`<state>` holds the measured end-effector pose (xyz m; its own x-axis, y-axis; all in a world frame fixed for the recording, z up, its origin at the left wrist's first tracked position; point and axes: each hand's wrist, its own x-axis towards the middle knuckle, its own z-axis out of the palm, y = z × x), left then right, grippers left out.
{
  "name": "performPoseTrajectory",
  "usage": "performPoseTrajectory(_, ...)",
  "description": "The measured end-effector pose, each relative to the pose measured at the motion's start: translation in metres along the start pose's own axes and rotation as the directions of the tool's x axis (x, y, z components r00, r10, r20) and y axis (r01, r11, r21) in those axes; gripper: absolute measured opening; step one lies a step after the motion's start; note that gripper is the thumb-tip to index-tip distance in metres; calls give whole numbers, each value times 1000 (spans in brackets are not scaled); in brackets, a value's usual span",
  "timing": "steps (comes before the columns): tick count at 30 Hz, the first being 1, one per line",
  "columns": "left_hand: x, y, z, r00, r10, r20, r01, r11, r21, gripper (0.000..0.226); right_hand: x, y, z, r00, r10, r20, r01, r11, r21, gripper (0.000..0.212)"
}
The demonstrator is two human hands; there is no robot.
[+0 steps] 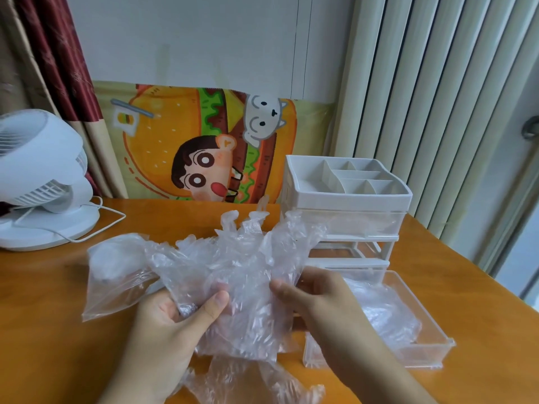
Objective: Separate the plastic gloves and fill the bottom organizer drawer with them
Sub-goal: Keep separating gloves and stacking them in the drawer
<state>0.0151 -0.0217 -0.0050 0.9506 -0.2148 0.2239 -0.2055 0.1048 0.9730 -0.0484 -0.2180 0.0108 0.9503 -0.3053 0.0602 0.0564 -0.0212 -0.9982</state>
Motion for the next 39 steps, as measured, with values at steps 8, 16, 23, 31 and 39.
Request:
performPoseTrajectory(8, 3, -1, 0, 998, -56, 8, 56, 998, 7, 31, 3, 8, 3, 996, -54, -71, 49, 995, -82, 10)
performPoseTrajectory(16, -1, -2, -3, 988, -14, 153, -4, 993, 119, 28, 2, -1, -1, 978, 25, -209, 29, 967, 252, 34)
performPoseTrajectory(23, 3, -8, -7, 969, 1, 248, -36, 990, 139, 34, 3, -5, -10, 963, -57, -265, 120, 966, 230, 53)
performPoseTrajectory(31, -2, 0, -4, 956, -7, 293, -27, 993, 112, 26, 5, -3, -14, 946, -73, -315, 143, 968, 206, 23)
performPoseTrajectory(39, -3, -1, 0, 999, 28, 36, -28, 1000, 5, 27, -5, -5, 11, 996, 44, 74, -67, 936, 347, 14)
